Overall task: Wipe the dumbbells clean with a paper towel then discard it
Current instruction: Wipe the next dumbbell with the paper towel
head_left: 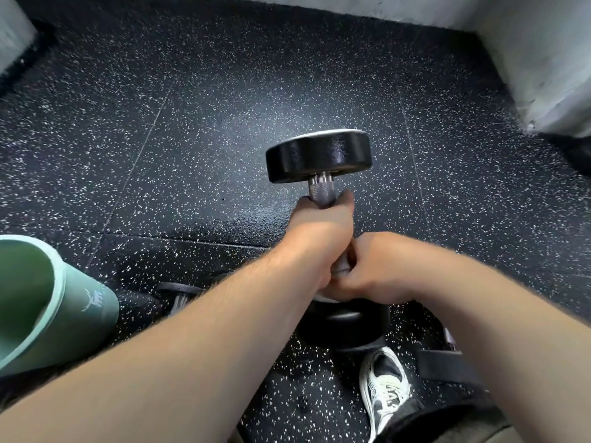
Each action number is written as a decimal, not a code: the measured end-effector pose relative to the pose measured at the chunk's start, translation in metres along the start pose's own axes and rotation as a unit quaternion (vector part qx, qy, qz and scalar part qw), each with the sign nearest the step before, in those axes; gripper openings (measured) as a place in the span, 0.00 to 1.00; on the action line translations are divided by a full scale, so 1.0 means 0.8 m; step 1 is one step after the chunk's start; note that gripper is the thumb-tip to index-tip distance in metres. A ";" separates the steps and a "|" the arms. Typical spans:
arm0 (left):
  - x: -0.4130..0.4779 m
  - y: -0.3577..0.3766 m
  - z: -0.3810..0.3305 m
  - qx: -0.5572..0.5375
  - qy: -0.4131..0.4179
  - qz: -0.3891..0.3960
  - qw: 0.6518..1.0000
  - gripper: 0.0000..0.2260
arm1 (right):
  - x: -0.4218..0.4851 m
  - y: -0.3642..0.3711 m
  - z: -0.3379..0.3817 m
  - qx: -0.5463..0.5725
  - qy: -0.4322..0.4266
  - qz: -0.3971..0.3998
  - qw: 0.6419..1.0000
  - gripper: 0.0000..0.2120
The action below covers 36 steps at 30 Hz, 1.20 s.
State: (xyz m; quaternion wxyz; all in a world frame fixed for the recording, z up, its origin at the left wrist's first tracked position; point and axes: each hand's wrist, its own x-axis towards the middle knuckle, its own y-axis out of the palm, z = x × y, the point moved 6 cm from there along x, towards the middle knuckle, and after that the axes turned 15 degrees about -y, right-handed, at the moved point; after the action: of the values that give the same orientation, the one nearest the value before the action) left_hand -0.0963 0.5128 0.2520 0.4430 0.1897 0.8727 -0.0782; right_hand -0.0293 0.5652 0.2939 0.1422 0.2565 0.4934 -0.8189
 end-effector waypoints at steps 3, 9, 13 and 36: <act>-0.009 -0.001 -0.004 -0.038 -0.032 0.037 0.998 0.09 | -0.004 -0.008 -0.014 -0.007 -0.003 -0.002 1.000 0.24; -0.013 -0.007 -0.006 -0.055 -0.050 0.059 0.995 0.10 | -0.005 -0.017 -0.036 -0.024 -0.009 -0.023 0.999 0.11; -0.016 -0.005 -0.009 -0.057 -0.044 0.073 0.995 0.10 | 0.002 -0.008 -0.039 -0.026 -0.015 -0.038 0.999 0.13; -0.034 0.010 -0.021 -0.072 -0.007 0.184 0.980 0.12 | 0.018 0.015 -0.030 0.287 -0.046 -0.082 0.953 0.08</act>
State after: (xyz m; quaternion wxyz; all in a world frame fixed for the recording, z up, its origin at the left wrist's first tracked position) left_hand -0.0910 0.5182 0.2843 0.4686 0.3142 0.8229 0.0668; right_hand -0.0283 0.5811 0.2680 0.0176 0.2077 0.2497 -0.9456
